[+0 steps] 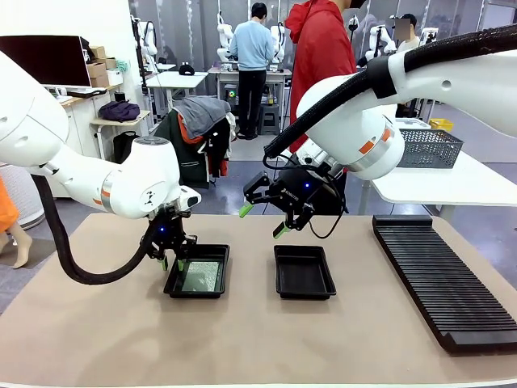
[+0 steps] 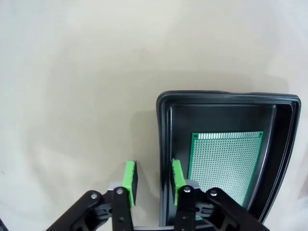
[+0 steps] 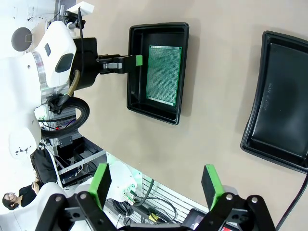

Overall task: Inspect and transfer BCBs to ESD trays.
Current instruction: Pick up the ESD tray and place it on the left side of the table.

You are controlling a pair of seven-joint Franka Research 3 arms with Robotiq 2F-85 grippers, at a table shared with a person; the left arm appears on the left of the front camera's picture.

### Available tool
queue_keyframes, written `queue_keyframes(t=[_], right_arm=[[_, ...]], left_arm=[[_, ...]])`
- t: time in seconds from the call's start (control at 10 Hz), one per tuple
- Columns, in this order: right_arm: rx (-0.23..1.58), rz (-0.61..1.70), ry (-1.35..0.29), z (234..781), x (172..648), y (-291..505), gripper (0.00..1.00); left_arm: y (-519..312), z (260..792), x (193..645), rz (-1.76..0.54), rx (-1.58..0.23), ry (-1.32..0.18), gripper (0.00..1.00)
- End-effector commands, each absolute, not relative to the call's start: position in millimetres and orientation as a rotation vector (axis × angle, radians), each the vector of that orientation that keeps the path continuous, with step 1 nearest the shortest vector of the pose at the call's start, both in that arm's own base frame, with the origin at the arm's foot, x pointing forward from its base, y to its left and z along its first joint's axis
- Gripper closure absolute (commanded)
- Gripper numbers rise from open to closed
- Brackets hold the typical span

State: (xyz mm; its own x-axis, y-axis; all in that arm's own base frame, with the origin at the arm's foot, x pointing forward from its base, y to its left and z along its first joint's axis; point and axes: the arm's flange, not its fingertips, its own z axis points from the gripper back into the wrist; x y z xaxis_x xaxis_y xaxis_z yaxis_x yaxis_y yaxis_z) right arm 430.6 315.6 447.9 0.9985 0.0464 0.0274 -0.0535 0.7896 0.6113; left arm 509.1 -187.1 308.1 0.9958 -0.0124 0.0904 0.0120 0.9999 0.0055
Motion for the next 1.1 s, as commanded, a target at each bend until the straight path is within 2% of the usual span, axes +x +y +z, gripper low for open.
queue_keyframes(t=[0.0,0.4,0.8,1.0], right_arm=[[0.649,0.037,-0.004,447.8,432.4,318.6,0.00],[0.649,0.037,-0.004,447.8,432.4,318.6,0.00],[0.649,0.037,-0.004,447.8,432.4,318.6,0.00],[0.649,0.037,-0.004,447.8,432.4,318.6,0.00]], left_arm=[[-185.1,306.5,503.9,-0.016,-0.016,-0.098,0.74],[-186.8,307.5,503.4,-0.018,-0.032,-0.093,1.00],[-185.4,307.8,504.9,0.005,-0.057,-0.075,1.00],[-189.2,307.8,508.1,-0.002,-0.007,-0.087,1.00]])
